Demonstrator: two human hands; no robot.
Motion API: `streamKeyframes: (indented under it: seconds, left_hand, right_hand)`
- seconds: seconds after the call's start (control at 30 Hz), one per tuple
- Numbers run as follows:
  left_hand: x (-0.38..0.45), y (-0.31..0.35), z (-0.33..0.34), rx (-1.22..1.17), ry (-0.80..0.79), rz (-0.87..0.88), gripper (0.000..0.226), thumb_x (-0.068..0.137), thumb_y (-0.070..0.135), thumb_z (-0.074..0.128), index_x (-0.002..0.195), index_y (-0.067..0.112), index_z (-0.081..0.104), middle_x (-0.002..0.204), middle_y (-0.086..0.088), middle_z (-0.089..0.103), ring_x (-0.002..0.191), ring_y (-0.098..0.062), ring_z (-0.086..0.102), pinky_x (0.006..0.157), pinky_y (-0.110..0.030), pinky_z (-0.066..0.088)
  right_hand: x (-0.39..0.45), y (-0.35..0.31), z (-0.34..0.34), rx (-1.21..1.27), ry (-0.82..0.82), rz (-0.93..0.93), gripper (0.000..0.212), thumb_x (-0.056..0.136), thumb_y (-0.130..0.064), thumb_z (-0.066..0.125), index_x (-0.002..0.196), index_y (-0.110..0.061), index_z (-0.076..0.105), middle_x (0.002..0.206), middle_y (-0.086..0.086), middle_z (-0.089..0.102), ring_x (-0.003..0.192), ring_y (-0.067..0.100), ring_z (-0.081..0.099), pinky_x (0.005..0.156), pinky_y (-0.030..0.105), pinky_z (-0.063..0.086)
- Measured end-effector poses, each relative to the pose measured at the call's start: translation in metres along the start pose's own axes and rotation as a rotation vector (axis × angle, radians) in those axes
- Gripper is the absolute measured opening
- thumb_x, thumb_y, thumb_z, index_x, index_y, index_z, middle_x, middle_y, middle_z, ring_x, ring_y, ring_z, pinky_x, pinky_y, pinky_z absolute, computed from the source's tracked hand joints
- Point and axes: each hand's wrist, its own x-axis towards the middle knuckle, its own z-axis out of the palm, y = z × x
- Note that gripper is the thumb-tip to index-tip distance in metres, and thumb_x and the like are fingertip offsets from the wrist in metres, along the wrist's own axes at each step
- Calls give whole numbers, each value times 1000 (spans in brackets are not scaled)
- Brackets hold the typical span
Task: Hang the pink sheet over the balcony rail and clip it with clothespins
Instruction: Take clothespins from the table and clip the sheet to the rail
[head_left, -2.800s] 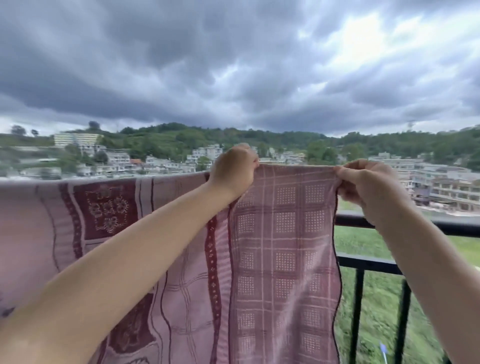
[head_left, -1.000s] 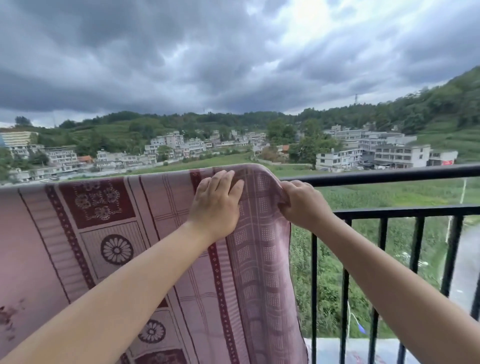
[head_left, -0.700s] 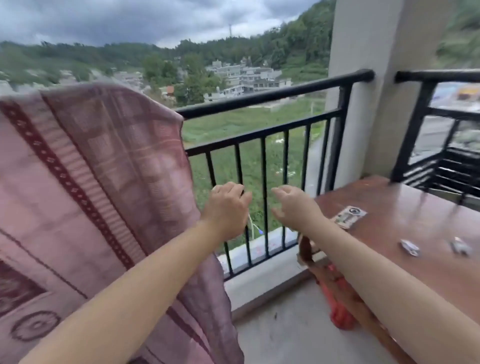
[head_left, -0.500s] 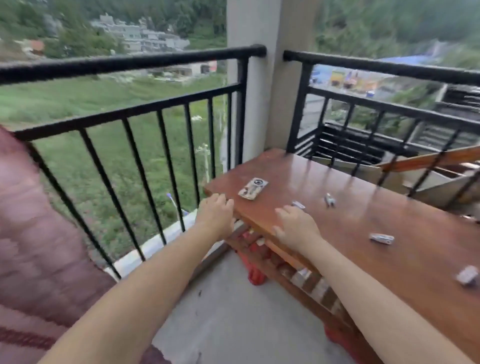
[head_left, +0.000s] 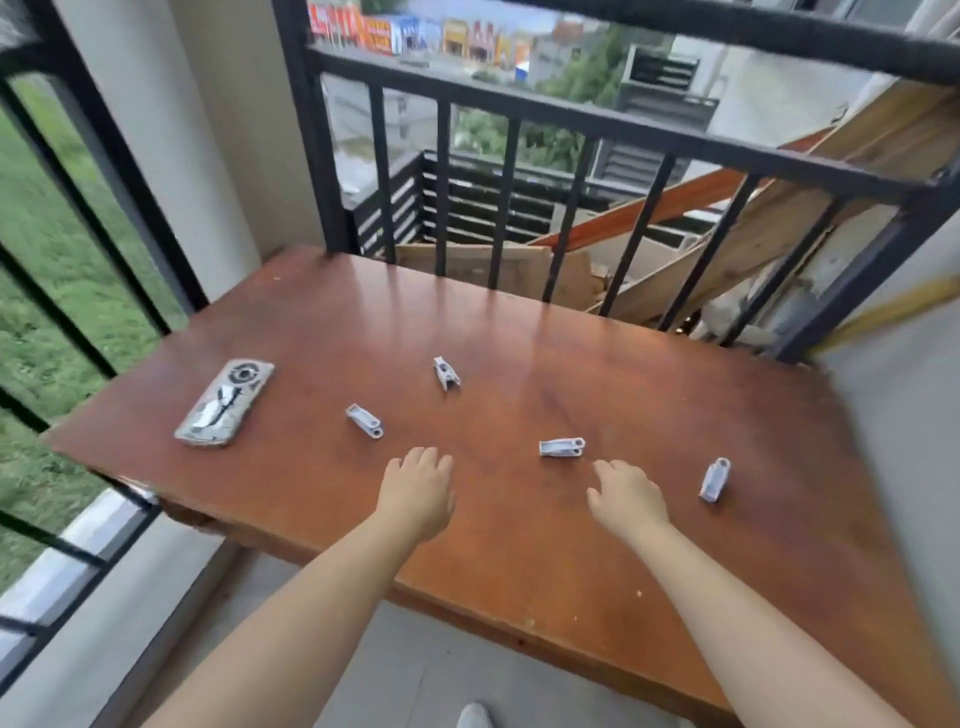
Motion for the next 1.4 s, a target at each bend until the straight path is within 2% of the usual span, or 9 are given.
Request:
streamKeyframes:
  seconds: [0.23, 0.33, 0.5, 0.6, 0.8, 0.9, 0.97, 1.2, 1.4]
  left_hand:
    - [60, -44, 28, 110, -34, -103, 47, 66, 20, 70, 109, 12, 54, 117, -7, 56, 114, -25, 50, 84, -36, 48]
    - [79, -83, 30, 177, -98, -164, 57, 80, 12, 56, 132, 10, 33, 141, -13, 34, 134, -28, 30, 92, -35, 40]
    - [113, -126, 25, 243, -87, 7, 55, 67, 20, 75, 118, 20, 56, 115, -4, 59, 107, -21, 58, 72, -30, 51]
    - [123, -134, 26, 336, -158, 116, 44, 23, 26, 87, 64, 23, 69, 60, 3, 63, 56, -16, 63, 43, -19, 43]
    - [117, -139, 34, 210, -121, 150, 29, 46, 26, 83, 63, 15, 61, 63, -1, 63, 65, -22, 62, 50, -24, 44]
    - [98, -136, 28, -163, -153, -42, 15, 82, 21, 56, 70, 17, 47, 87, -14, 61, 86, -33, 56, 67, -36, 39]
    - [81, -134, 29, -458, -128, -201, 32, 83, 14, 50, 62, 21, 27, 74, -11, 50, 74, -33, 46, 62, -35, 30]
    - [-24, -120, 13, -884, 176, -675, 22, 84, 11, 47, 106, 7, 47, 87, -4, 50, 77, -22, 46, 69, -25, 33]
    - [-158, -111, 14, -872, 446, -1118, 39, 86, 34, 53, 53, 21, 40, 62, -8, 51, 82, -35, 58, 63, -29, 31]
  right_hand:
    - [79, -5, 26, 66, -100, 11, 57, 85, -11, 47, 138, -15, 25, 143, 7, 30, 125, 29, 37, 97, 39, 38]
    - [99, -15, 31, 93, -170, 34, 56, 83, -1, 41, 136, -16, 29, 142, 9, 30, 124, 31, 39, 96, 39, 40]
    - [116, -33, 41, -8, -229, -24, 23, 85, -8, 42, 101, -6, 57, 104, 13, 55, 104, 30, 53, 83, 37, 45]
    - [117, -51, 42, 29, -239, -72, 22, 87, -22, 48, 93, -6, 62, 86, 3, 40, 102, 28, 52, 76, 35, 44]
    - [118, -99, 32, 284, -360, -117, 39, 78, -28, 62, 56, -23, 30, 74, 5, 49, 70, 27, 52, 55, 30, 31]
    - [115, -121, 30, 473, -439, -142, 44, 72, -22, 69, 58, -23, 26, 68, 6, 51, 55, 21, 45, 48, 27, 32]
    - [110, -135, 26, 478, -490, -219, 49, 70, -27, 73, 58, -21, 26, 62, -1, 42, 51, 15, 35, 46, 25, 27]
    - [71, -187, 22, 540, -513, -545, 34, 83, -20, 60, 59, -24, 36, 57, -6, 42, 47, 4, 38, 43, 15, 31]
    - [-1, -247, 12, 615, -624, -817, 29, 74, -11, 68, 60, -25, 48, 55, 1, 48, 42, 2, 43, 44, 14, 31]
